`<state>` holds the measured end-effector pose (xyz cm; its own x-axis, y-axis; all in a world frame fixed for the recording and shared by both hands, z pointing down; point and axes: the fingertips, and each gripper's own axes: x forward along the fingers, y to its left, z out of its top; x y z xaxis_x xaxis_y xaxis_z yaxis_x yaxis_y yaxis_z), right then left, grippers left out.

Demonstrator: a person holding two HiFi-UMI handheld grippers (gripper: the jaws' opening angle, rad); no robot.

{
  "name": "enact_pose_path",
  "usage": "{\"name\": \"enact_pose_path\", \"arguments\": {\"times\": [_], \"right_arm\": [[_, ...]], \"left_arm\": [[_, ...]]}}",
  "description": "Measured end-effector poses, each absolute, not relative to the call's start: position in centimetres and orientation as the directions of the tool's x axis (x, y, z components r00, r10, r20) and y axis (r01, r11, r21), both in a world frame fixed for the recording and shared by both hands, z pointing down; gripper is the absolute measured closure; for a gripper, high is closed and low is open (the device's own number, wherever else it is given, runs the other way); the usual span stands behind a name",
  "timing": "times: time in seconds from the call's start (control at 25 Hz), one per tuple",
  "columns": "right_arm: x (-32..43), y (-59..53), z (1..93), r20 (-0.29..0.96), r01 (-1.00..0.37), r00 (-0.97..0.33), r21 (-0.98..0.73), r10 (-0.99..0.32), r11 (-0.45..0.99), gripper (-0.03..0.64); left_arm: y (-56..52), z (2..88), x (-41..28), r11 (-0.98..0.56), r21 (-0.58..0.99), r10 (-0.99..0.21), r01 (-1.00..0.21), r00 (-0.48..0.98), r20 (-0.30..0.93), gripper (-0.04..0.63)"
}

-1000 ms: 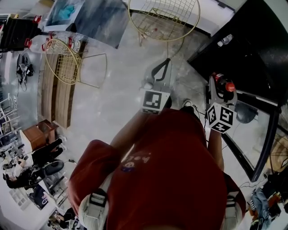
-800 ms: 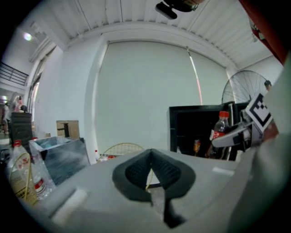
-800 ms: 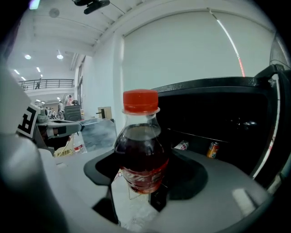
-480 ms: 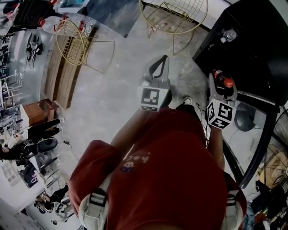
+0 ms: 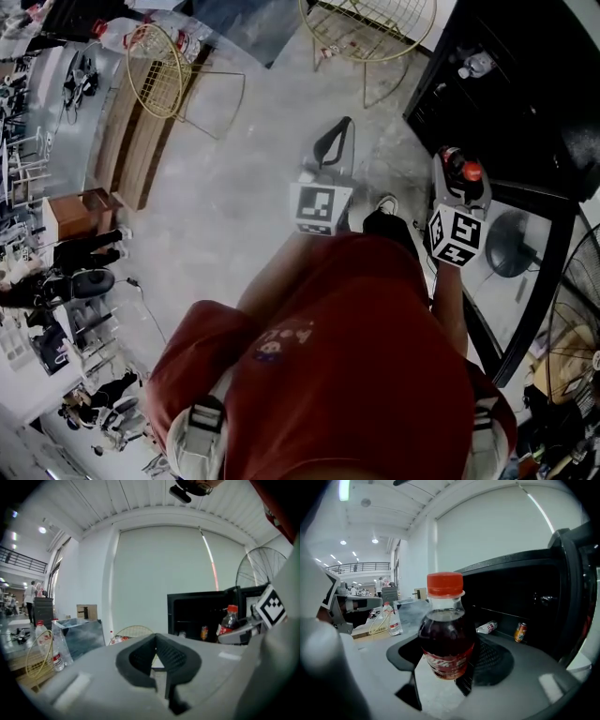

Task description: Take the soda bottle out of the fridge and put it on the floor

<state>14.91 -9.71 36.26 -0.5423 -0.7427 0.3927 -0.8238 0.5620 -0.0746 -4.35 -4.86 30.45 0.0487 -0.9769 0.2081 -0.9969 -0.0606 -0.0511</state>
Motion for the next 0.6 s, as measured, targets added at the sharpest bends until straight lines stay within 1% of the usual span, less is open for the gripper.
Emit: {"name": "enact_pose_path", "arguments": {"times": [0.28,0.6], "right_arm": [[12.7,-8.3,35.7,0.385,-0.82,-0.547,-0.068,-0.743,0.568,0.313],[7.5,-4.8,35.2,0.387,-0.794,-0.581,-0.074,-0.716,0.604,0.313]], "left_arm": [[-2.7,30.3,-7.6,-0.033,-0.054,-0.981,-0.998,0.022,0.193,0.597],[0.4,30.5,-11.9,-0.016,-0.038,-0.982,-0.999,0.009,0.189,0.597]]}}
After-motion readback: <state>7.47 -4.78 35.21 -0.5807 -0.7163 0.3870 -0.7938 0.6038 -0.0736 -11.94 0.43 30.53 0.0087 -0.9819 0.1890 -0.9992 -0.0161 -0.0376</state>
